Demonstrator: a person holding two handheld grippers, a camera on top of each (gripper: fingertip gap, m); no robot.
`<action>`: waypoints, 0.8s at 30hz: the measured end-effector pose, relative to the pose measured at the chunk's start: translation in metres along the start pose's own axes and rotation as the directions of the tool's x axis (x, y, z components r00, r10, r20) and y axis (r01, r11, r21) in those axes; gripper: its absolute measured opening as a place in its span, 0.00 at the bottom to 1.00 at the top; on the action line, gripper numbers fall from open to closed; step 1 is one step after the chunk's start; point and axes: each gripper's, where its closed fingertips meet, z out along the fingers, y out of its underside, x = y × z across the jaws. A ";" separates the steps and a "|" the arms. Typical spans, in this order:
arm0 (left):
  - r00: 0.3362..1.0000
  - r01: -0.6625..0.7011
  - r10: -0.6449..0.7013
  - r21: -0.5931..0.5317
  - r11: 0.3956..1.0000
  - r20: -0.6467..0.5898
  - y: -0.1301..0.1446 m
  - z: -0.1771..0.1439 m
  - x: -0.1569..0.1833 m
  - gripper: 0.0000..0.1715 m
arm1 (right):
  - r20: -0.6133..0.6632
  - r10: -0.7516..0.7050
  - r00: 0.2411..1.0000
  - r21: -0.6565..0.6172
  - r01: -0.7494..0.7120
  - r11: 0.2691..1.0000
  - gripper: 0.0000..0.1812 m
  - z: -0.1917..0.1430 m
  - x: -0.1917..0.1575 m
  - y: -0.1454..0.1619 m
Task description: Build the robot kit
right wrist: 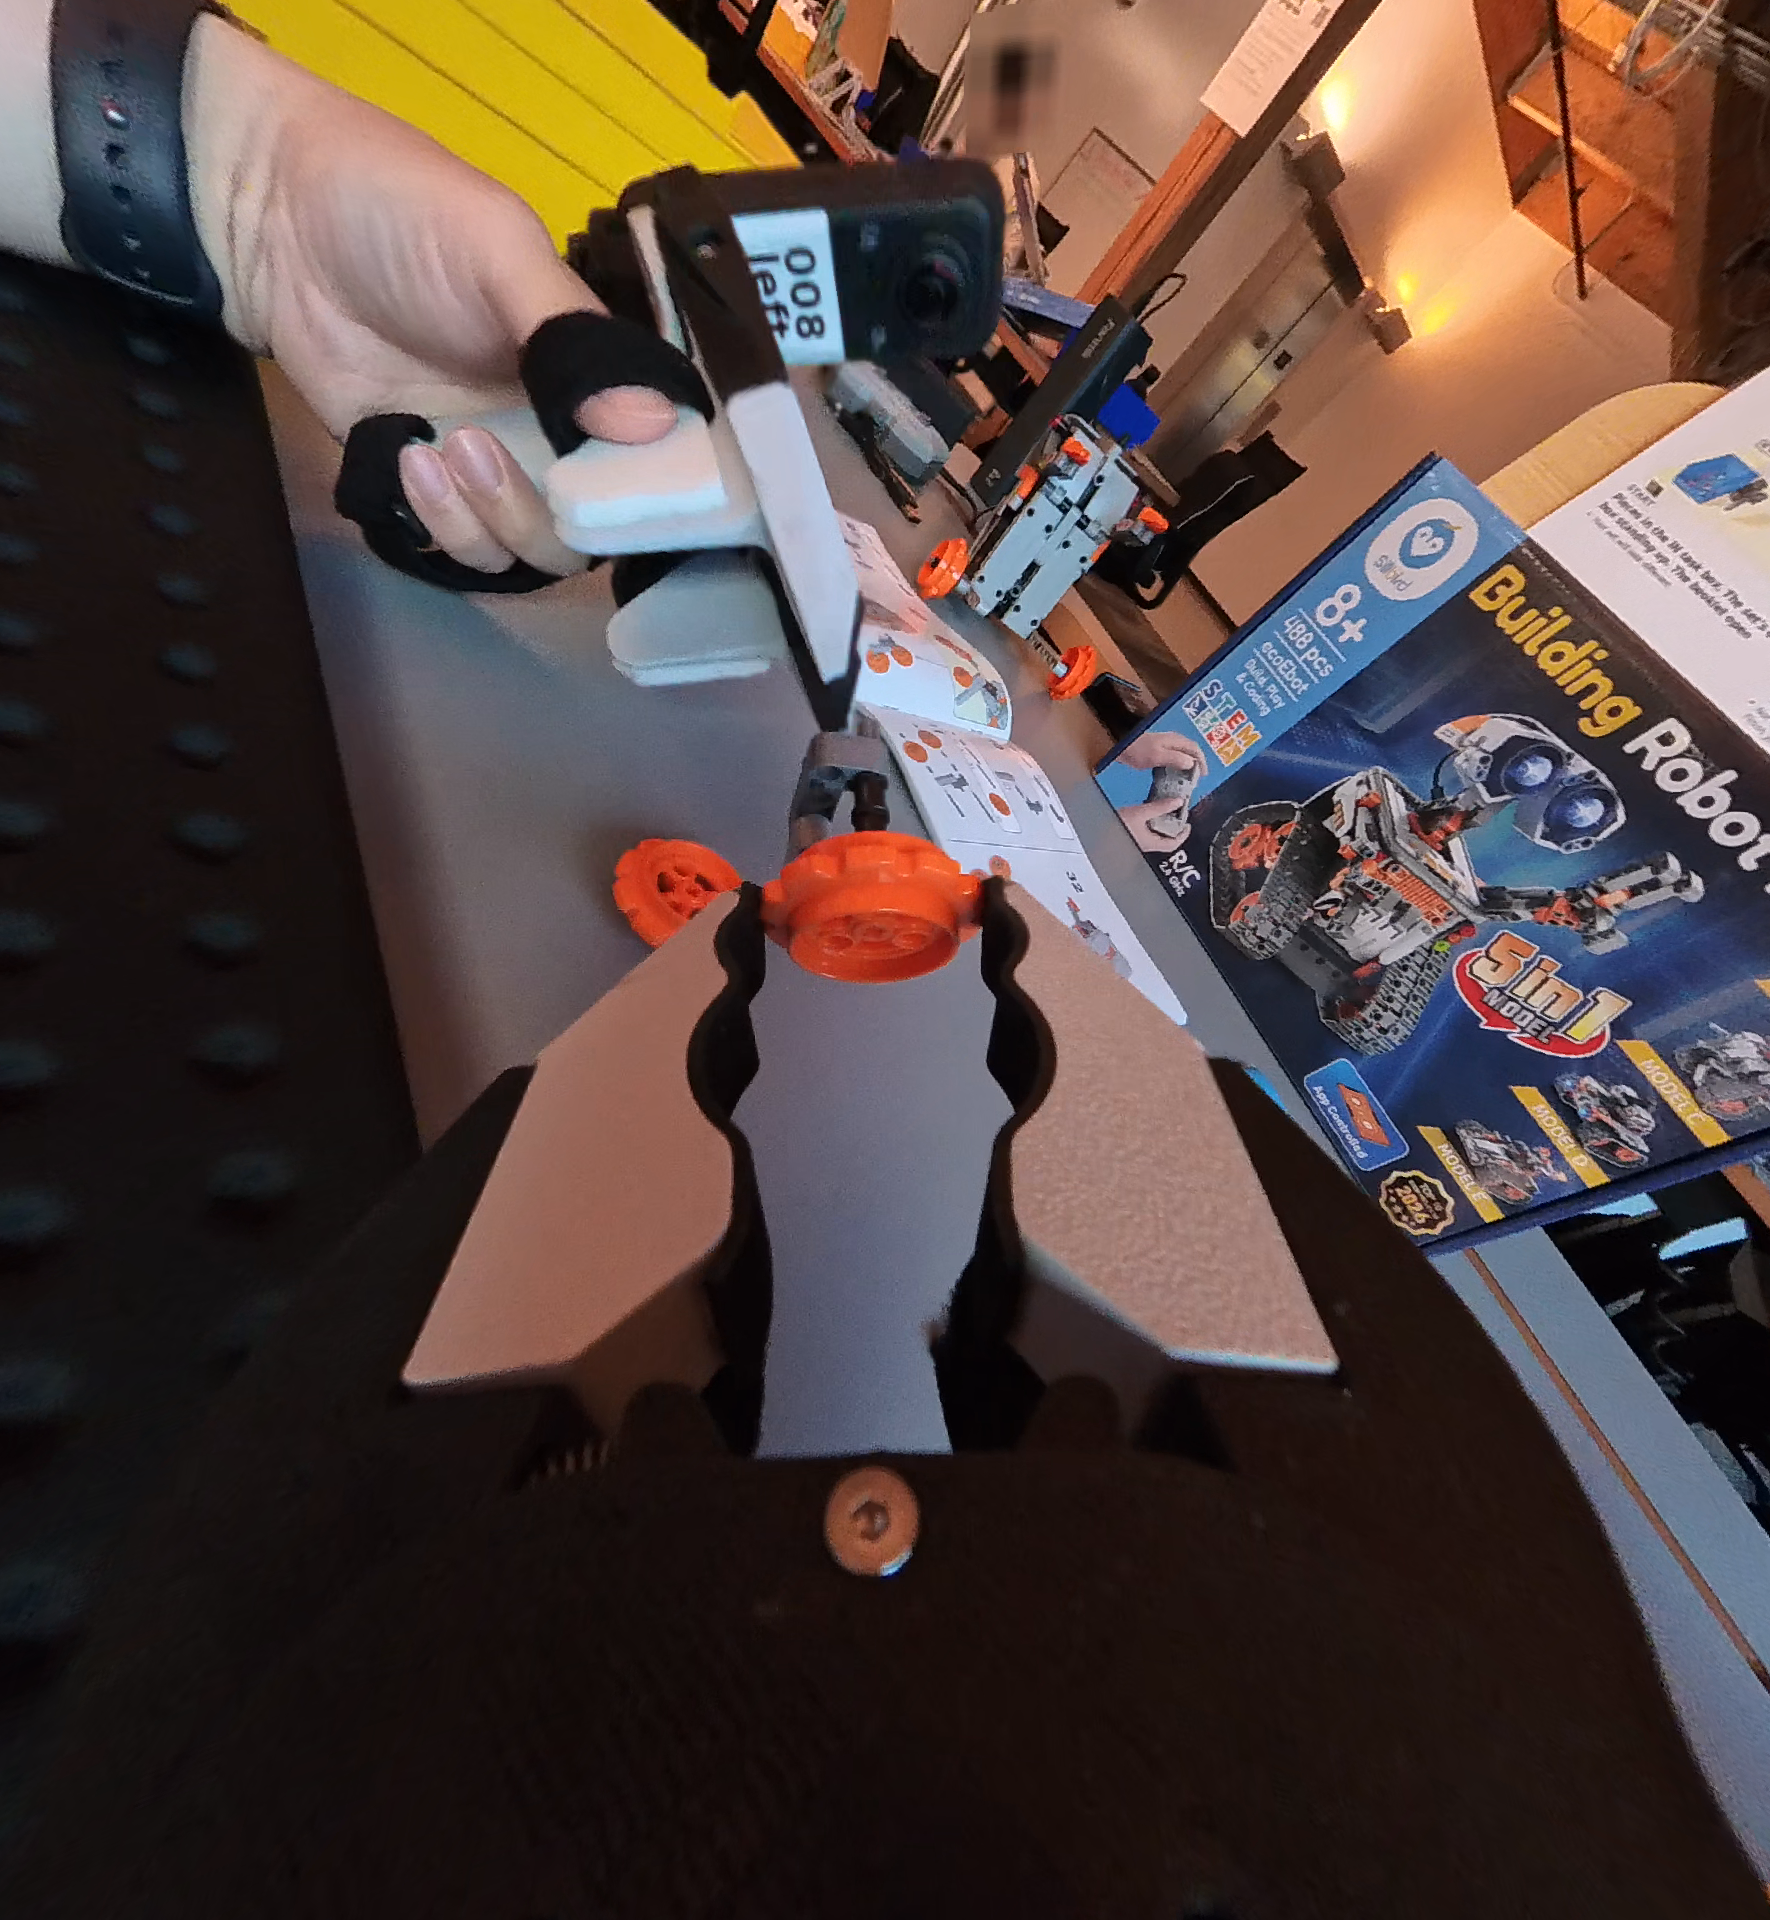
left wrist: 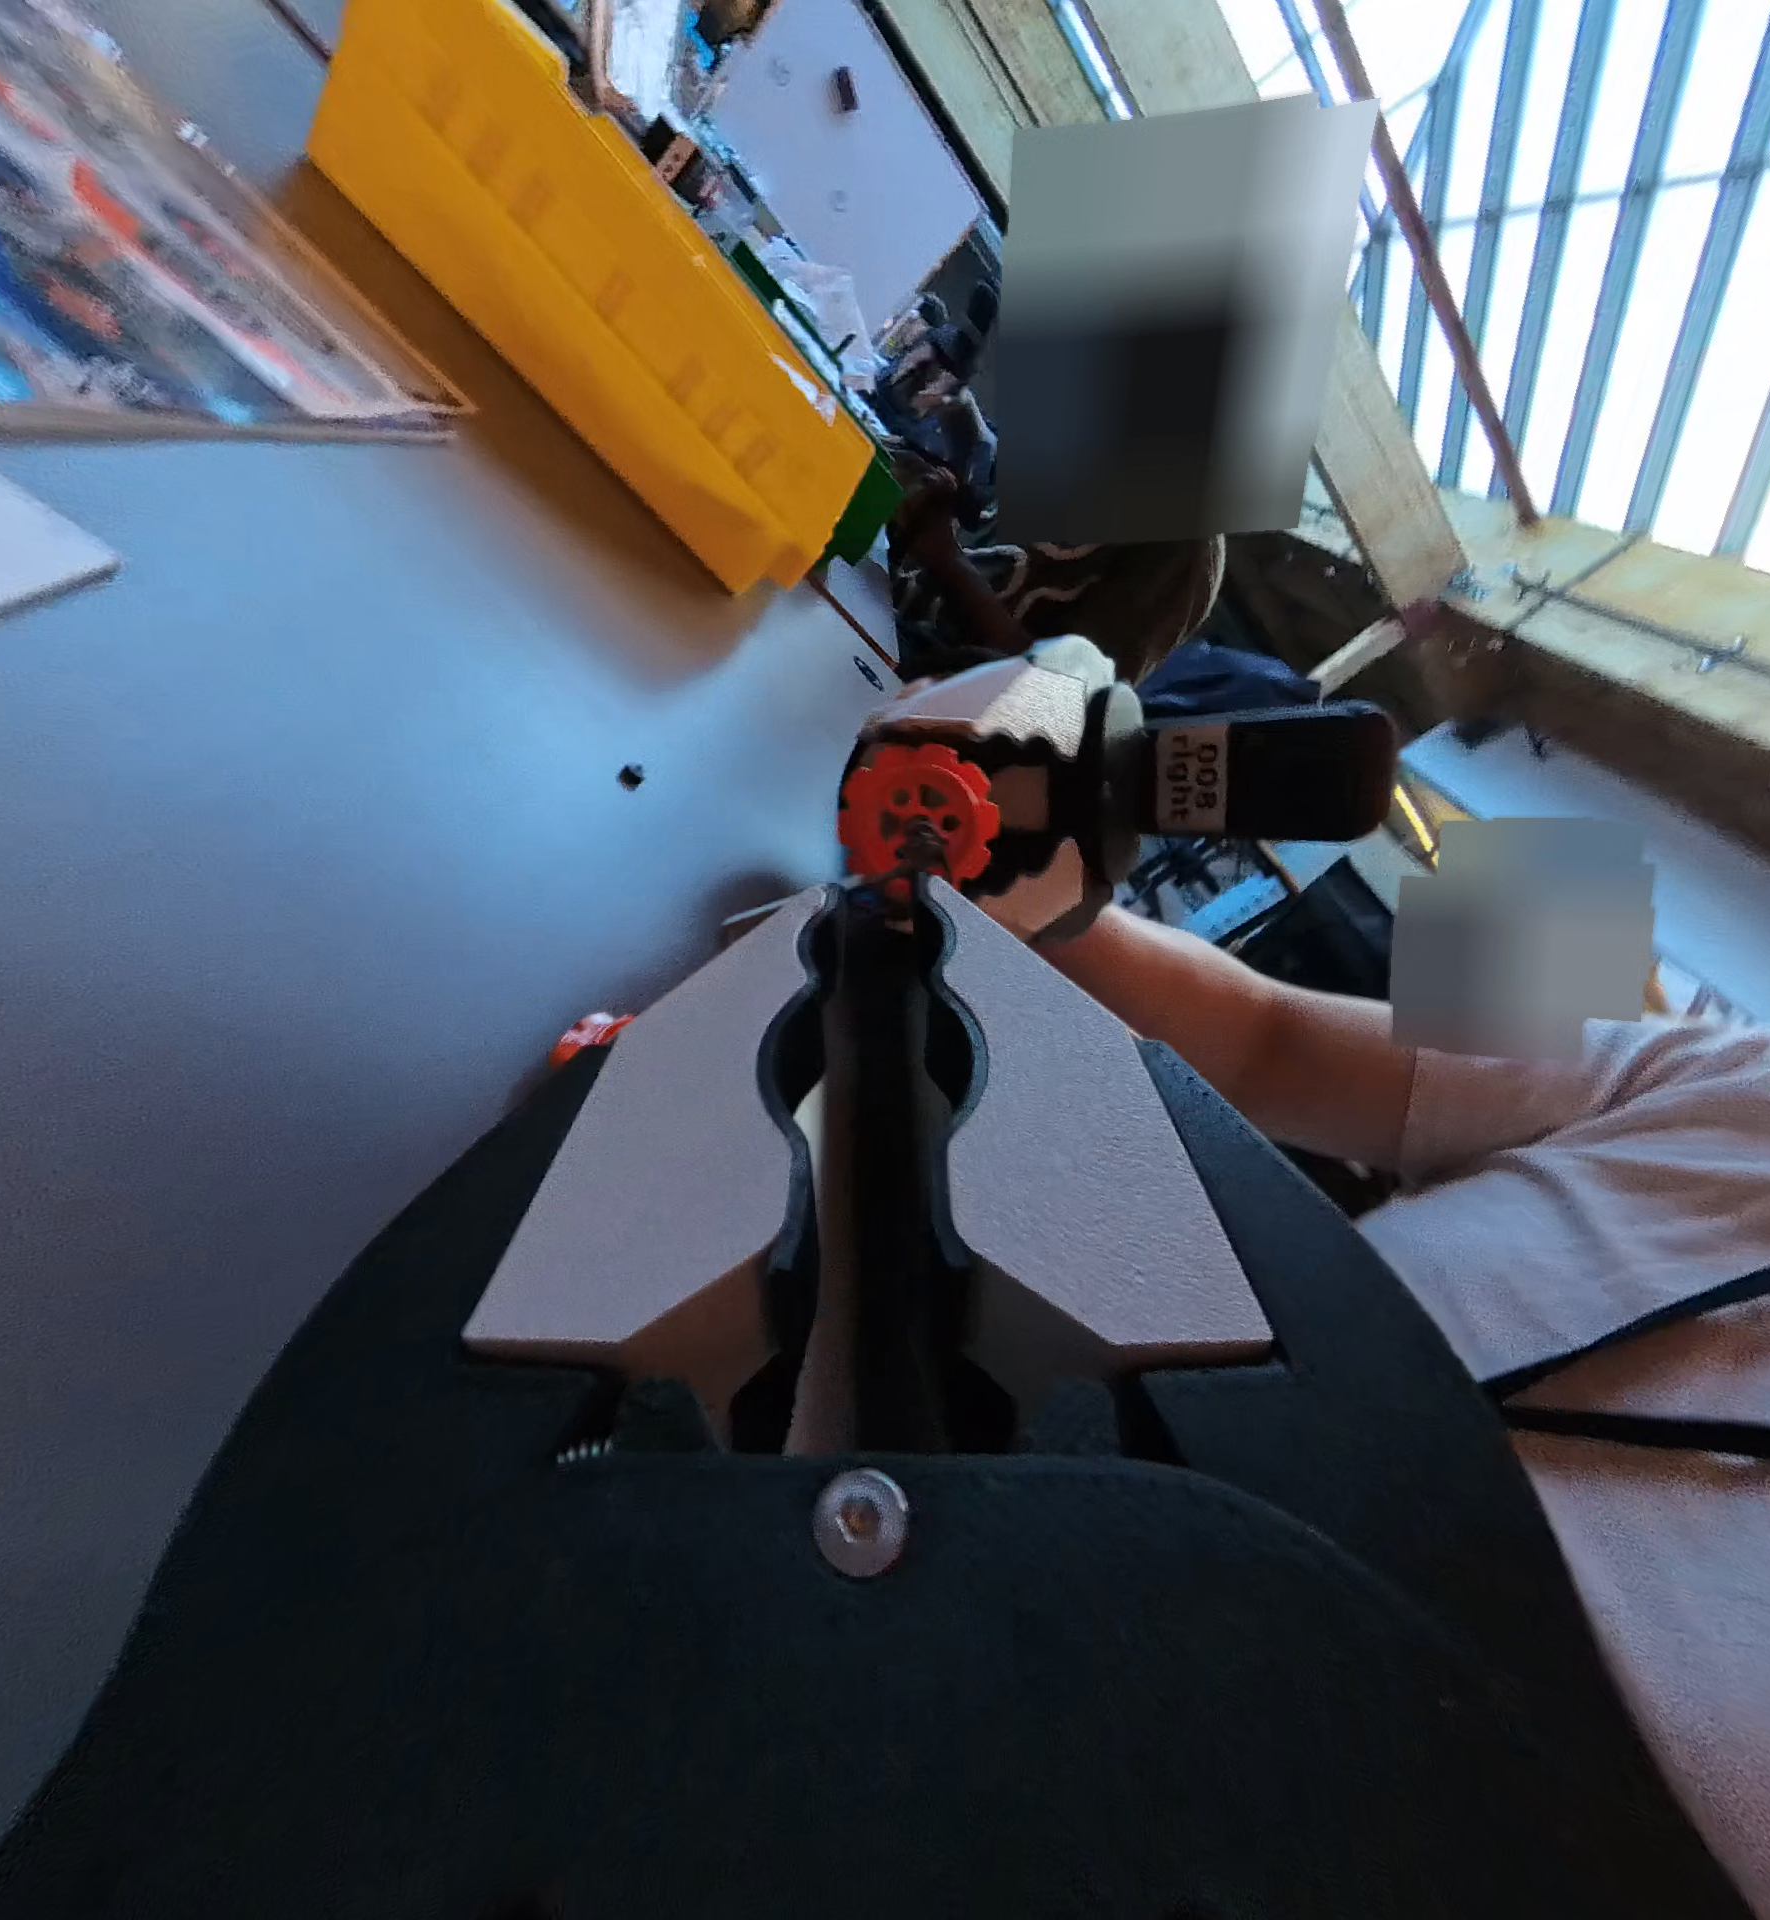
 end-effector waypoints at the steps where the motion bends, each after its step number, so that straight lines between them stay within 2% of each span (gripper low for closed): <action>1: 0.999 -0.045 0.045 -0.006 0.999 -0.022 0.000 0.001 0.008 0.03 | 0.000 0.003 1.000 0.007 -0.003 1.000 0.23 0.000 0.000 -0.001; 2: 0.996 -0.079 0.078 -0.014 0.997 -0.039 0.002 0.003 0.014 0.02 | 0.005 0.009 1.000 0.013 -0.009 1.000 0.23 0.000 0.000 -0.002; 4: 0.995 -0.098 0.098 -0.028 0.995 0.004 0.004 0.004 0.008 0.03 | -0.002 0.004 1.000 0.008 -0.004 1.000 0.23 0.000 0.000 -0.001; 7: 0.998 -0.062 0.062 -0.019 0.998 -0.008 0.003 0.008 0.006 0.06 | 0.004 -0.014 1.000 0.002 0.014 1.000 0.23 0.001 -0.002 -0.002; 14: 0.995 -0.096 0.097 -0.061 0.994 0.016 0.010 0.014 0.003 0.00 | 0.009 -0.036 0.999 -0.011 0.036 0.999 0.23 0.001 -0.006 -0.001; 17: 0.998 -0.060 0.061 -0.051 0.997 0.008 0.009 0.013 0.002 0.00 | 0.004 -0.038 0.999 -0.021 0.038 0.999 0.23 0.002 -0.005 0.000; 21: 1.000 -0.004 0.005 0.018 1.000 -0.024 -0.002 0.006 0.004 0.02 | 0.020 -0.042 0.999 -0.033 0.043 0.999 0.23 0.003 -0.008 0.003; 24: 0.999 0.000 0.000 -0.023 1.000 -0.036 0.006 0.012 0.005 0.03 | 0.045 -0.065 0.997 -0.050 0.068 0.996 0.23 0.006 -0.013 0.005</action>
